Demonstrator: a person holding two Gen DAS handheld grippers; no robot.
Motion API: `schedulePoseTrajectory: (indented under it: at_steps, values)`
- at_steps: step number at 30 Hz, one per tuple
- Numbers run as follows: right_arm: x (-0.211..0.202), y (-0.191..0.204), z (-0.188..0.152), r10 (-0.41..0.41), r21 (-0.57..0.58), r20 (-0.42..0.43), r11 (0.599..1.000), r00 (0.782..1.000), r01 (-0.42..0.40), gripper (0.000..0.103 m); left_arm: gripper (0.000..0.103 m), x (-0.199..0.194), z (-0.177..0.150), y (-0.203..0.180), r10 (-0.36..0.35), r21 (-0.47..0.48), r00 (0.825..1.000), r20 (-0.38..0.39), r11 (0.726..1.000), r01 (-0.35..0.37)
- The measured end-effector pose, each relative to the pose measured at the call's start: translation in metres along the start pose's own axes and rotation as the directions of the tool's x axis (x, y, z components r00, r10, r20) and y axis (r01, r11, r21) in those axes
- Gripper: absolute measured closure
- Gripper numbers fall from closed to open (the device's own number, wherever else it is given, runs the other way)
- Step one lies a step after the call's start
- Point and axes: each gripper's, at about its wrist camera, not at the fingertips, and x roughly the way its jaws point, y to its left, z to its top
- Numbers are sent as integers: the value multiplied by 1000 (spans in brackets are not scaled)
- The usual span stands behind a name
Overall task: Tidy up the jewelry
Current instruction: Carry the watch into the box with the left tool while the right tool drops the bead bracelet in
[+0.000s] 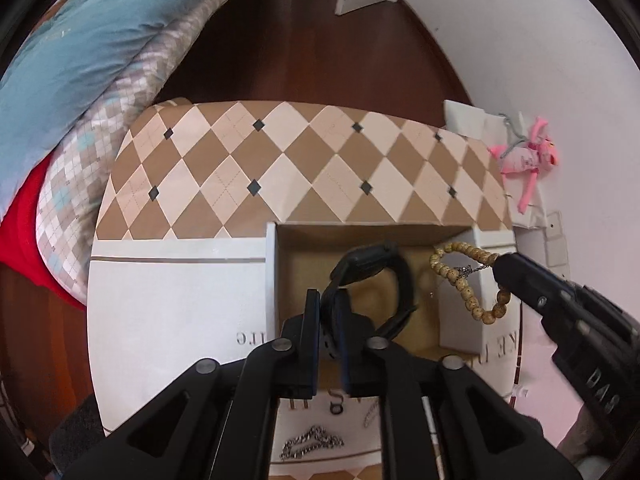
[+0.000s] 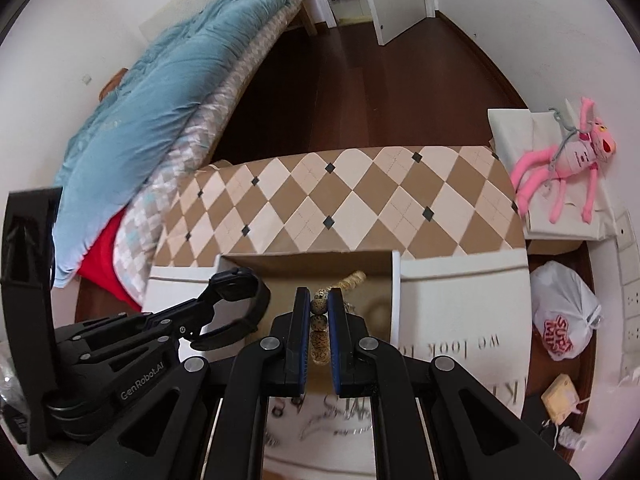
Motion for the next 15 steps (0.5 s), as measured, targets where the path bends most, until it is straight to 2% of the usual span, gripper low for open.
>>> schedulePoseTrajectory:
  at_steps: [2, 4, 5, 6, 8, 10, 12, 13, 14, 15]
  values:
    - [17, 1, 5, 8, -26, -42, 1000, 999, -9, 93, 91, 4, 6, -1, -7, -7, 1000, -12, 1000, 7]
    - [27, 0, 4, -3, -25, -70, 1000, 998, 2, 93, 70, 4, 7, -3, 27, -1, 1000, -9, 1000, -27]
    - [30, -1, 1, -8, -30, -80, 1000, 997, 6, 93, 44, 1, 6, -2, 28, -7, 1000, -3, 1000, -28]
    - [29, -2, -1, -24, -34, -79, 999, 997, 21, 91, 27, -3, 5, -1, 30, -15, 999, 12, 999, -29]
    - [24, -5, -5, -48, -34, -67, 998, 997, 46, 66, 24, -9, 3, 3, 54, -14, 998, 35, 998, -54]
    - [16, -12, -8, -68, -17, -54, 998, 996, 67, 50, 20, -14, 0, 6, 84, -11, 995, 45, 996, -84]
    - [9, -19, -11, -99, -4, -48, 995, 994, 99, 45, 6, -17, -5, 11, 117, -13, 991, 61, 993, -117]
    - [5, -23, -13, -117, -4, -46, 993, 992, 117, 38, 5, -18, -10, 15, 147, -16, 986, 78, 989, -146]
    - [4, -24, -17, -157, -13, -44, 988, 987, 157, 25, 5, -18, -12, 16, 161, -17, 983, 86, 987, -160]
    - [4, -24, -21, -186, -24, -43, 982, 982, 185, 19, 4, -17, -17, 19, 178, -17, 979, 95, 984, -177]
